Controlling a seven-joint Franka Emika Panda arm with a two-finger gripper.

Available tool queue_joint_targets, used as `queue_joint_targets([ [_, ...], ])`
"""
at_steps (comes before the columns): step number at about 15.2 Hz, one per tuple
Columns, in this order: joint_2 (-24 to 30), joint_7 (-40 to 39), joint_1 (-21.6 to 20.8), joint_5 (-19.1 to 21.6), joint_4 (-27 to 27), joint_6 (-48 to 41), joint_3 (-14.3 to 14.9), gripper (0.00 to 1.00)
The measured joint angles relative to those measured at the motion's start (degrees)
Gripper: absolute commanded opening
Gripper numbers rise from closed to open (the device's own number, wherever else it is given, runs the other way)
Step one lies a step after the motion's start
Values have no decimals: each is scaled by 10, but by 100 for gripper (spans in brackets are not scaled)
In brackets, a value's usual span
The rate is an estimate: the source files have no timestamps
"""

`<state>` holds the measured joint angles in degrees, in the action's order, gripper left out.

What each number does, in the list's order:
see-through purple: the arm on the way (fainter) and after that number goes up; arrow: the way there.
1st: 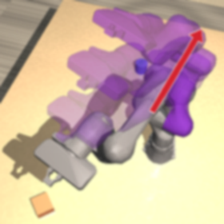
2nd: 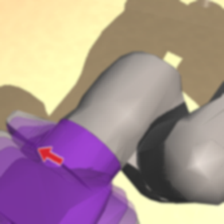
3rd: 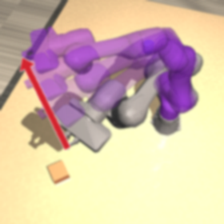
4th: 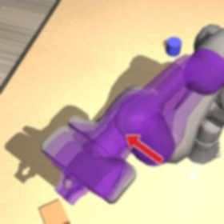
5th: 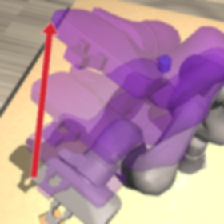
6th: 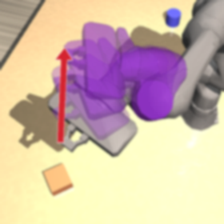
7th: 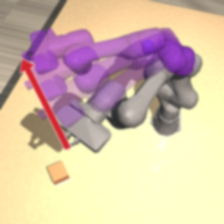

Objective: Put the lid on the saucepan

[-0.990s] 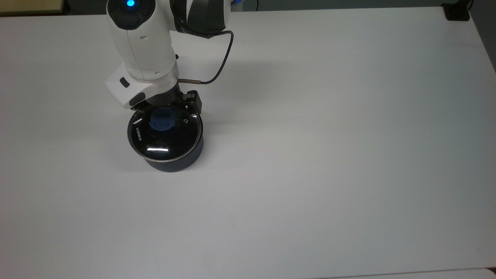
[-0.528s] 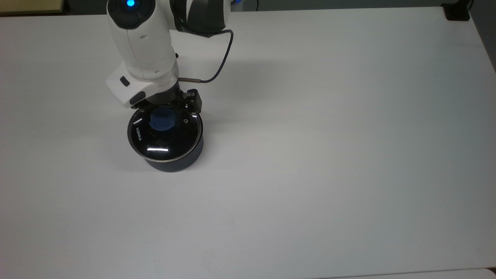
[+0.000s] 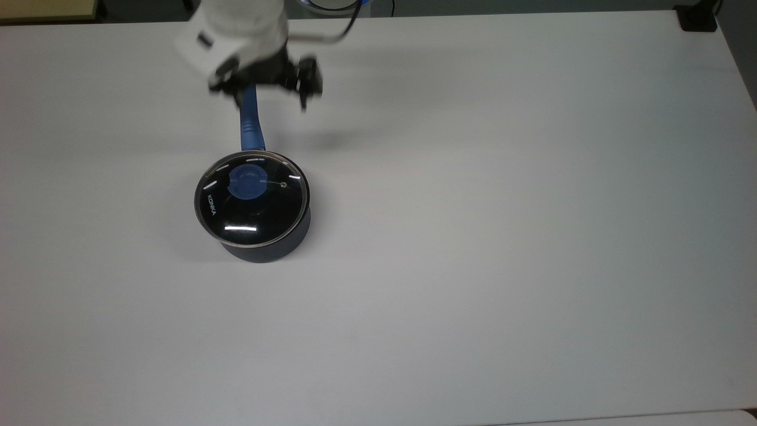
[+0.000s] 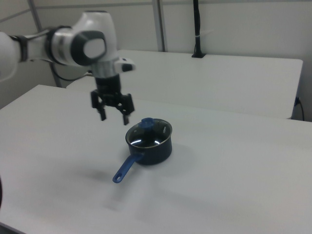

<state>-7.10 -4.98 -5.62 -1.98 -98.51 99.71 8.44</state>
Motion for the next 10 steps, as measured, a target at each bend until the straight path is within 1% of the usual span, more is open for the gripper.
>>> queue_joint_targets([
  [2, 40, 0, -1, -15, -12, -33, -13, 100],
  [4, 60, 0, 0, -24, -20, -36, -18, 100],
  [10, 62, 0, 8, -27, -25, -36, -18, 100],
])
